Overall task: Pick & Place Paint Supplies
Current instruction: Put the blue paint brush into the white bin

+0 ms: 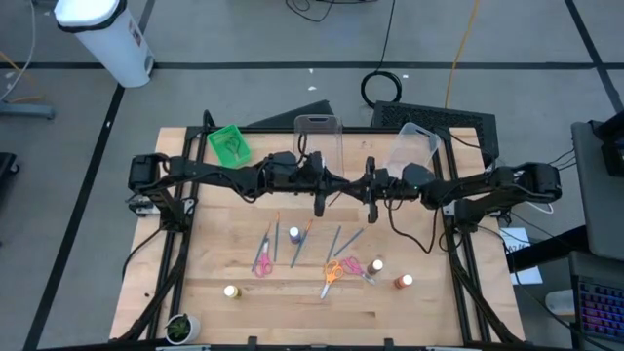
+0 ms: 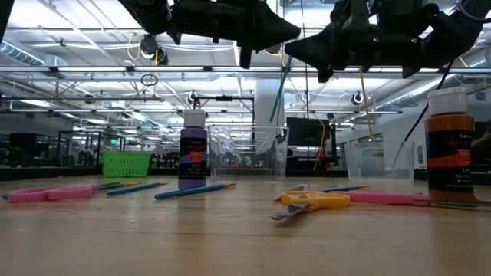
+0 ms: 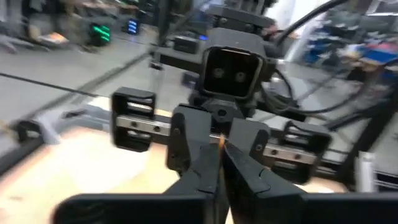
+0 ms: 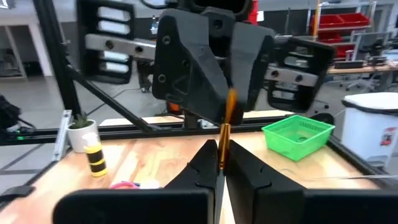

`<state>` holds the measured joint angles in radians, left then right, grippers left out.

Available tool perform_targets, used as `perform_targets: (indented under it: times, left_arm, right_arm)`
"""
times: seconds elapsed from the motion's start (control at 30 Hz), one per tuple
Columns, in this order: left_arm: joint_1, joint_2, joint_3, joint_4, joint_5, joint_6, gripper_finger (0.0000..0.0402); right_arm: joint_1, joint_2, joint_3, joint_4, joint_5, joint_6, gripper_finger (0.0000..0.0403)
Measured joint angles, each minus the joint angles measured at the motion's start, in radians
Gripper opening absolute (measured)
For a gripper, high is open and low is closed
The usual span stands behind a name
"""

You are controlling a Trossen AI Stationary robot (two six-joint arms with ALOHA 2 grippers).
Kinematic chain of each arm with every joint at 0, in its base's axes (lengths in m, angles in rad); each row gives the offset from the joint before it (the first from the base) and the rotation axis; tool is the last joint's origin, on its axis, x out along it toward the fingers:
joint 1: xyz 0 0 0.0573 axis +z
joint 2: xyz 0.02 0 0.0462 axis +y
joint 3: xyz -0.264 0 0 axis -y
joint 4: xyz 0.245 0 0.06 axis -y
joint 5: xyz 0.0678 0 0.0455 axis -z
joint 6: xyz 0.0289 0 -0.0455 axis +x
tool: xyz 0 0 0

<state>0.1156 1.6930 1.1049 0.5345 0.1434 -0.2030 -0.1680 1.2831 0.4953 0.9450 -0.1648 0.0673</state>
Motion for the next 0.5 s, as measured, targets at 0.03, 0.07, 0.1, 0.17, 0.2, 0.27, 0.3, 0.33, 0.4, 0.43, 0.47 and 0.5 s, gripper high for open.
perform_targets:
  times: [0.03,0.07,0.1,0.17,0.2,0.27,0.3,0.33,0.4,0.43,0.47,0.5]
  left_arm:
    - [0.005,-0.016,0.000,-0.005,0.038,-0.002,0.0052]
    - [0.007,-0.038,0.000,-0.002,0.054,-0.001,0.0071]
    - [0.007,-0.065,0.000,-0.004,0.056,0.008,0.0090]
    - [0.007,-0.127,0.001,-0.050,0.034,0.040,0.0131]
    - [0.007,-0.153,0.001,-0.091,0.008,0.059,0.0149]
    - [0.008,-0.208,0.001,-0.204,-0.067,0.102,0.0182]
    - [0.008,-0.231,0.001,-0.271,-0.110,0.113,0.0196]
    - [0.008,-0.252,0.000,-0.322,-0.152,0.115,0.0207]
    - [0.008,-0.287,0.000,-0.448,-0.224,0.094,0.0225]
    - [0.007,-0.294,0.000,-0.503,-0.243,0.078,0.0232]
    - [0.007,-0.294,0.000,-0.553,-0.257,0.058,0.0238]
    - [0.007,-0.294,-0.003,-0.600,-0.264,0.037,0.0243]
  right_arm:
    - [-0.003,-0.010,0.000,-0.010,-0.002,0.000,0.0005]
    - [-0.009,-0.022,0.000,-0.021,-0.003,0.001,0.0005]
    - [-0.015,-0.032,0.000,-0.024,-0.002,0.006,0.0004]
    - [-0.027,-0.063,0.000,-0.063,0.000,0.036,0.0004]
    - [-0.035,-0.080,0.000,-0.087,-0.002,0.048,0.0004]
    - [-0.054,-0.122,0.000,-0.150,-0.014,0.051,0.0004]
    - [-0.066,-0.146,0.000,-0.186,-0.014,0.048,0.0004]
    - [-0.082,-0.173,0.000,-0.227,-0.011,0.045,0.0004]
    - [-0.119,-0.225,0.000,-0.307,0.009,0.045,0.0004]
    - [-0.142,-0.249,-0.001,-0.337,0.021,0.045,0.0004]
    - [-0.166,-0.276,-0.001,-0.368,0.043,0.046,0.0004]
    - [-0.190,-0.302,-0.001,-0.403,0.066,0.045,0.0004]
